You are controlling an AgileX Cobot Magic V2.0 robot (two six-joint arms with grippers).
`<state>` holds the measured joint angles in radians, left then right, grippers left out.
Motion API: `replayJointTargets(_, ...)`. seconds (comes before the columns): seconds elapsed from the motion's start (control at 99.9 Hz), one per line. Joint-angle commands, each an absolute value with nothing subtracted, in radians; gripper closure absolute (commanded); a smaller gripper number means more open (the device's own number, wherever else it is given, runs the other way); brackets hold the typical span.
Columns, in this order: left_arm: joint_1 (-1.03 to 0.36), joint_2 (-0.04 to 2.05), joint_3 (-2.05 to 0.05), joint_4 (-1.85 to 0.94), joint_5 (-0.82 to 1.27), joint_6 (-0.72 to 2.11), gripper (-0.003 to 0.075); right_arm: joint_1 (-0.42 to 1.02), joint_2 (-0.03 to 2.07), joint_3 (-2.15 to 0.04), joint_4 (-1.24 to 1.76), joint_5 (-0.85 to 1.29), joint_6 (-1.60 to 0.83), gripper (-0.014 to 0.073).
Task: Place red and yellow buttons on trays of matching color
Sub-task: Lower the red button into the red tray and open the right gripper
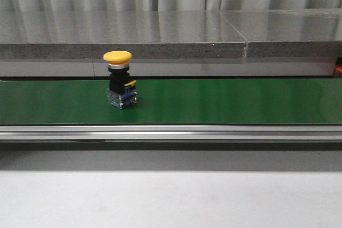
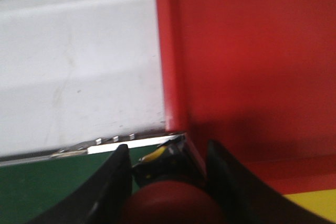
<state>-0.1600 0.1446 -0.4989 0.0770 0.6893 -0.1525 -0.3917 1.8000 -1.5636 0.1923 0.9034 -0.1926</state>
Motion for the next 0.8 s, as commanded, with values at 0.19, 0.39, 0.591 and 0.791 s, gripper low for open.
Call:
replayJointTargets(0.19, -0.168, 0.157, -0.525, 0.078, 0.614, -0.161, 0.0739, -0.494, 1.932, -1.714, 0.207, 0.865, -0.203, 0.0597)
replayJointTargets(0.39, -0.168, 0.157, -0.525, 0.078, 0.614, -0.161, 0.0739, -0.514, 2.028, -1.72, 0.257, 0.824, -0.203, 0.0597)
replayJointTargets(0.591, -0.168, 0.157, -0.525, 0.078, 0.614, -0.161, 0.0739, -0.514, 2.084, -1.72, 0.258, 0.79, -0.203, 0.0594)
replayJointTargets(0.791, -0.168, 0.157, -0.525, 0.078, 0.614, -0.161, 0.0739, -0.519, 2.09, -1.72, 0.248, 0.805, -0.234, 0.0295)
